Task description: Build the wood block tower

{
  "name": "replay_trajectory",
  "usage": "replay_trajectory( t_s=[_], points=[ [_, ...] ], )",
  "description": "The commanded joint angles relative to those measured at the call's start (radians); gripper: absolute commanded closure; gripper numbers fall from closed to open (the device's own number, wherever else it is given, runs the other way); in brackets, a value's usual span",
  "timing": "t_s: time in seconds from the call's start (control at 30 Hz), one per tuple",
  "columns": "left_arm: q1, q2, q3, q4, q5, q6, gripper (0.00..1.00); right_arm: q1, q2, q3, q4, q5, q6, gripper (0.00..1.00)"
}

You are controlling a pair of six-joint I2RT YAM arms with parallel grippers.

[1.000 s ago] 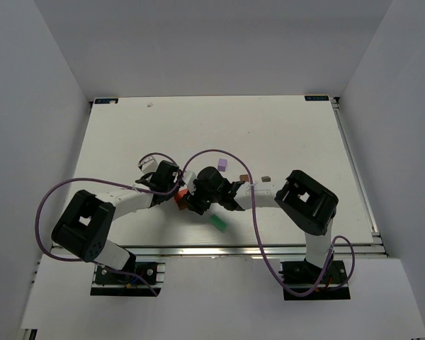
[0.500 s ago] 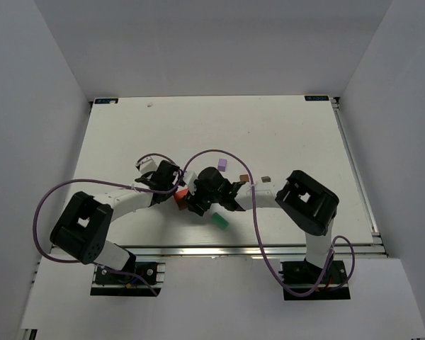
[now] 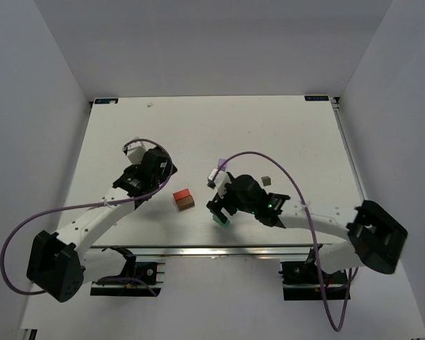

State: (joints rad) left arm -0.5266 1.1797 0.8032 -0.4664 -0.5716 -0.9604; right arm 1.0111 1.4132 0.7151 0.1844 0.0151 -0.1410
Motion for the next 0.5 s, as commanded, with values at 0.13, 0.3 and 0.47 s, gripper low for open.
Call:
replay_trajectory(
  t_s=[0.13, 0.3, 0.47],
  points=[
    [-0.006, -0.094, 0.031, 0.092, 0.334, 0.267, 0.02, -0.020, -0.366, -0.204, 0.007, 0.197, 0.147, 0.11],
    [-0.006, -0.072, 0.044, 0.114, 0.417, 0.292, 0.02, -0.023, -0.393, -0.240, -0.031, 0.014, 0.077, 0.13],
    [-0.004, -0.064, 0.021, 0.123, 0.449, 0.288, 0.02, -0.023, -0.304, -0.258, -0.010, -0.148, 0.090, 0.19]
  ],
)
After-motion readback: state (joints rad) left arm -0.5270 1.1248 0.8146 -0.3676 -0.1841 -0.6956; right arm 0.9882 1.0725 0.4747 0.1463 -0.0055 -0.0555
